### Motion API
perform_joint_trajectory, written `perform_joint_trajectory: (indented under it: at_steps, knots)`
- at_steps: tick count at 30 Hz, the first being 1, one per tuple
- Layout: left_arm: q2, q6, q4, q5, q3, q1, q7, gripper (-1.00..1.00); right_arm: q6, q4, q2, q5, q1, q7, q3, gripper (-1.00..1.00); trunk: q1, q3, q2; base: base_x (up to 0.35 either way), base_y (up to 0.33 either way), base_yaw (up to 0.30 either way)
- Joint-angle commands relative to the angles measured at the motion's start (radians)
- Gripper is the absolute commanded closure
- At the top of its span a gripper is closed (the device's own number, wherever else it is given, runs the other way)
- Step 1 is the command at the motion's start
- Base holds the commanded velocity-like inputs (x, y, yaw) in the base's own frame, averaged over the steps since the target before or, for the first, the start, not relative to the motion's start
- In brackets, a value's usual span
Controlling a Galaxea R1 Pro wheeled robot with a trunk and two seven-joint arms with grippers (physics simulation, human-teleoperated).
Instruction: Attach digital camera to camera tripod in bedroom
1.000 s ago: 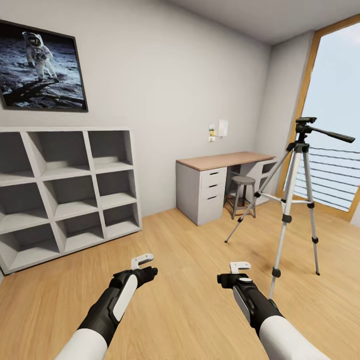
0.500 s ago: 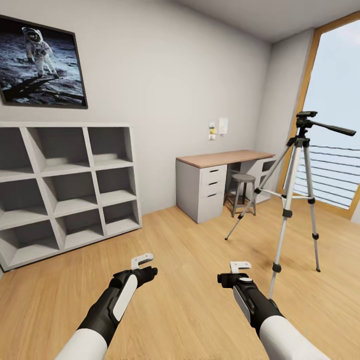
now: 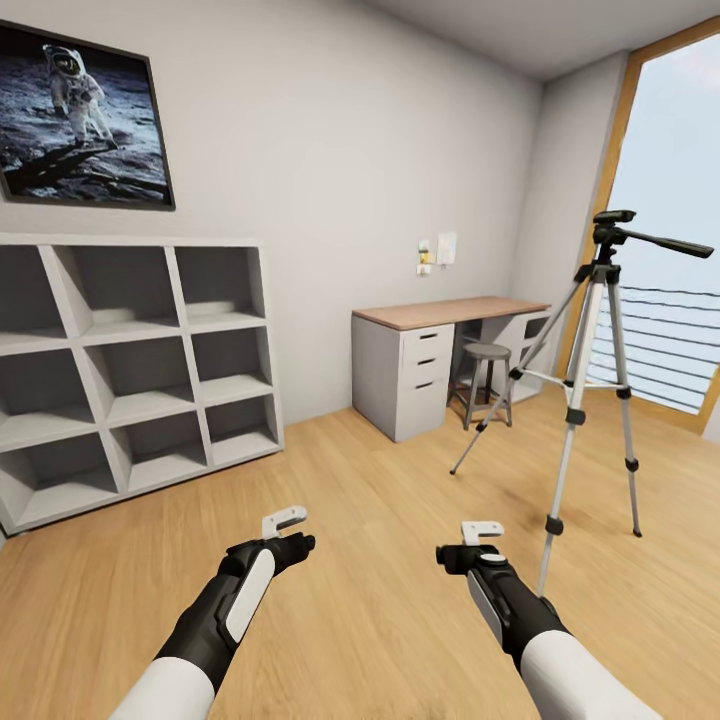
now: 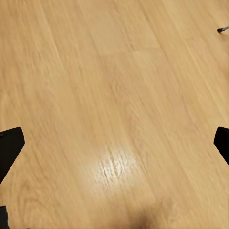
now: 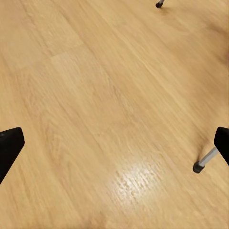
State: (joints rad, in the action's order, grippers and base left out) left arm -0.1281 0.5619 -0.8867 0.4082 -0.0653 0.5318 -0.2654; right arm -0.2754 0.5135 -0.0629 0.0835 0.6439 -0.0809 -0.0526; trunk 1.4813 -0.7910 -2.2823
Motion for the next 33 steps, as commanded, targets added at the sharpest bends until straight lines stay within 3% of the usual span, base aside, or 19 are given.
perform_joint_trajectory:
  at_steps: [1,8,15,16,17,18,19,20,25,26,29,33]
  knots:
    - [0.000,0.003,-0.001,0.011,-0.002,0.000,-0.009,-1.00,-0.006,0.002,-0.001,0.009,0.000,0.001,-0.005,-1.00,0.004,-0.004,-0.008,0.000,0.000,0.000]
    - [0.001,0.003,-0.003,0.011,-0.001,0.000,-0.007,-1.00,-0.008,0.004,0.008,0.006,0.000,0.010,-0.007,-1.00,0.031,-0.026,-0.057,0.000,0.000,0.000]
    - [0.006,0.005,-0.001,0.038,0.002,0.000,0.003,-1.00,-0.013,0.018,0.019,0.000,0.000,0.079,-0.016,-1.00,0.057,-0.048,-0.106,0.000,0.000,0.000]
    - [0.029,0.005,-0.002,0.092,0.003,0.000,0.005,-1.00,-0.033,0.054,0.053,-0.003,0.000,0.146,-0.019,-1.00,0.061,-0.051,-0.113,0.000,0.000,0.000]
    - [0.037,0.006,-0.002,0.110,0.003,0.000,0.005,-1.00,-0.041,0.066,0.063,-0.005,0.000,0.165,-0.020,-1.00,0.065,-0.054,-0.120,0.000,0.000,0.000]
    - [0.056,0.008,-0.004,0.153,0.003,0.000,0.007,-1.00,-0.060,0.092,0.084,-0.013,0.000,0.207,-0.025,-1.00,0.069,-0.058,-0.127,0.000,0.000,0.000]
    - [0.056,0.008,-0.004,0.153,0.003,0.000,0.007,-1.00,-0.060,0.092,0.084,-0.013,0.000,0.207,-0.025,-1.00,0.073,-0.061,-0.134,0.000,0.000,0.000]
    - [0.079,0.015,-0.008,0.202,0.002,0.000,0.010,-1.00,-0.083,0.120,0.102,-0.028,0.000,0.251,-0.037,-1.00,0.077,-0.064,-0.141,0.000,0.000,0.000]
    - [0.136,0.047,-0.021,0.338,0.000,0.000,0.040,-1.00,-0.145,0.188,0.140,-0.070,0.000,0.370,-0.076,-1.00,0.096,-0.080,-0.176,0.000,0.000,0.000]
    - [0.182,0.065,-0.031,0.429,-0.003,0.000,0.092,-1.00,-0.192,0.222,0.165,-0.086,0.000,0.468,-0.092,-1.00,0.100,-0.083,-0.183,0.000,0.000,0.000]
    - [0.213,0.072,-0.036,0.479,-0.004,0.000,0.159,-1.00,-0.221,0.238,0.183,-0.092,0.000,0.552,-0.098,-1.00,0.111,-0.092,-0.204,0.000,0.000,0.000]
    - [0.228,0.070,-0.034,0.498,-0.006,0.000,0.220,-1.00,-0.235,0.245,0.192,-0.091,0.000,0.605,-0.101,-1.00,0.120,-0.106,-0.218,0.000,0.000,0.000]
